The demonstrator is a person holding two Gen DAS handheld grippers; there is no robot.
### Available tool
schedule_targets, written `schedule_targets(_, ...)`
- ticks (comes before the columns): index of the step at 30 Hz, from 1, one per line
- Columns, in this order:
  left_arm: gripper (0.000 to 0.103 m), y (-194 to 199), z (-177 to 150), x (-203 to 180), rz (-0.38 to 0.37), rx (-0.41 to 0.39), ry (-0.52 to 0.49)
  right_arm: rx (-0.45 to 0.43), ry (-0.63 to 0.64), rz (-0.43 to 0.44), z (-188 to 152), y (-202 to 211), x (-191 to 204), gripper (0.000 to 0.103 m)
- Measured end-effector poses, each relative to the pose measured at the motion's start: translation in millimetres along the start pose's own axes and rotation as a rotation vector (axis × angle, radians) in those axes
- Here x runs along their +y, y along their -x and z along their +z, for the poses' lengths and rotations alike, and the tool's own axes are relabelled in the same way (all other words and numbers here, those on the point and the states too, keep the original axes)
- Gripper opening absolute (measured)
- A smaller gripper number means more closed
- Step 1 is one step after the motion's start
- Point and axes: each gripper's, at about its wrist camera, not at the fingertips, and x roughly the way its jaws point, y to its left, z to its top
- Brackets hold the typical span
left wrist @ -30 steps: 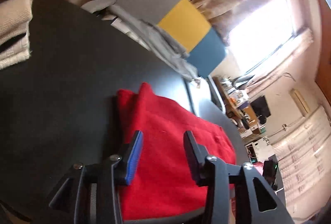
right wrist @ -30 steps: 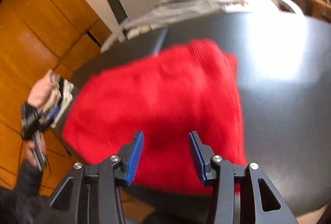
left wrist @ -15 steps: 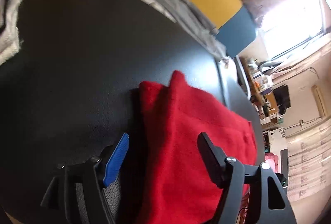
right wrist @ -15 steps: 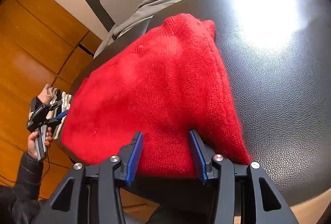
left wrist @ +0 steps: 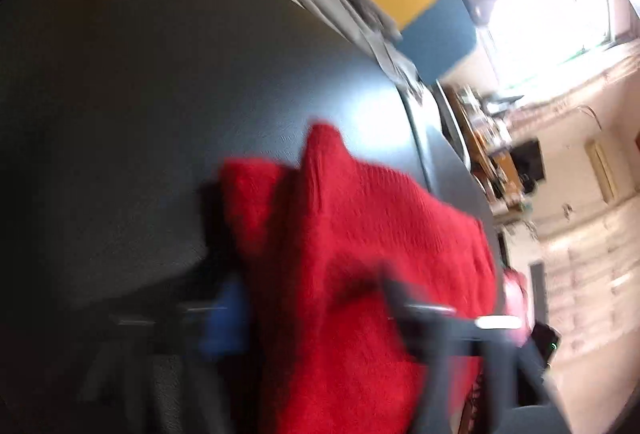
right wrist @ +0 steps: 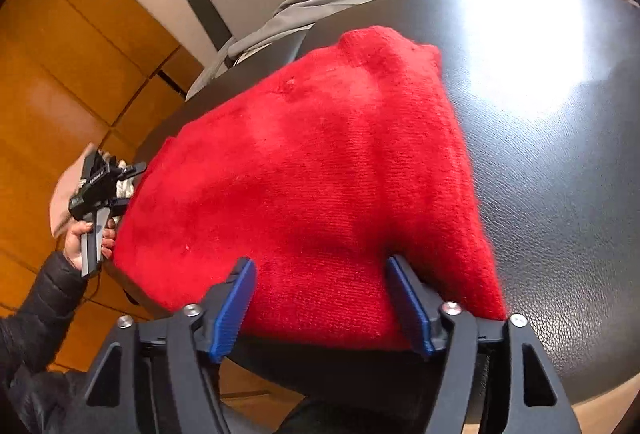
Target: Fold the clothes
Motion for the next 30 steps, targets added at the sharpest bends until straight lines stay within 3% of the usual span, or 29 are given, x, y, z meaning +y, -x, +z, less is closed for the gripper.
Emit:
schedule_targets(3,0.013,1.6,-3.2,8.7,-0.035,-0.038,0.059,0.020,0.056,-0.032,0.0,-3.5,7.6,0.080)
schedule_targets(6,0.012,13.1,0.5,11.1,-0.055,-0.070,0.077,0.067,0.081,-0.062,7.6,-3.8,14.7,0.080)
schedule_targets(8,0.012,25.1,5.8,11.2,-0.053,-0.086,0.066,0.082,0.105,-0.049,16.3,-0.9,20.8,0.069)
schedule_targets(9,0.012,31.4,9.3,10.2,-0.038,-0.093,0.056,0.080,0.123,-0.022,22.7,2.3,24.7,0.059)
schedule_targets(14,0.012,64.0,34.8,8.1,0.039,-0.131,0.035,0.106,0.338,0.018,65.7,-3.9,61.1,0.055)
schedule_targets(18,0.012,84.9,49.1,2.2,0.076,-0.130,0.017,0.192,0.433,0.047,85.1,-26.6,65.7,0.047)
schedule_targets(21,0.012,96.7,55.8,-3.2,0.086,-0.117,0.016,0.262,0.505,0.051,90.6,-45.9,64.5,0.047)
schedule_targets(25,0.012,104.2,58.4,-12.8,0.095,-0.101,0.012,0.308,0.537,0.032,97.5,-60.9,57.0,0.046)
schedule_targets(30,0.012,110.3,50.9,-18.5,0.134,-0.088,-0.008,0.282,0.566,0.006,104.0,-51.4,47.7,0.045)
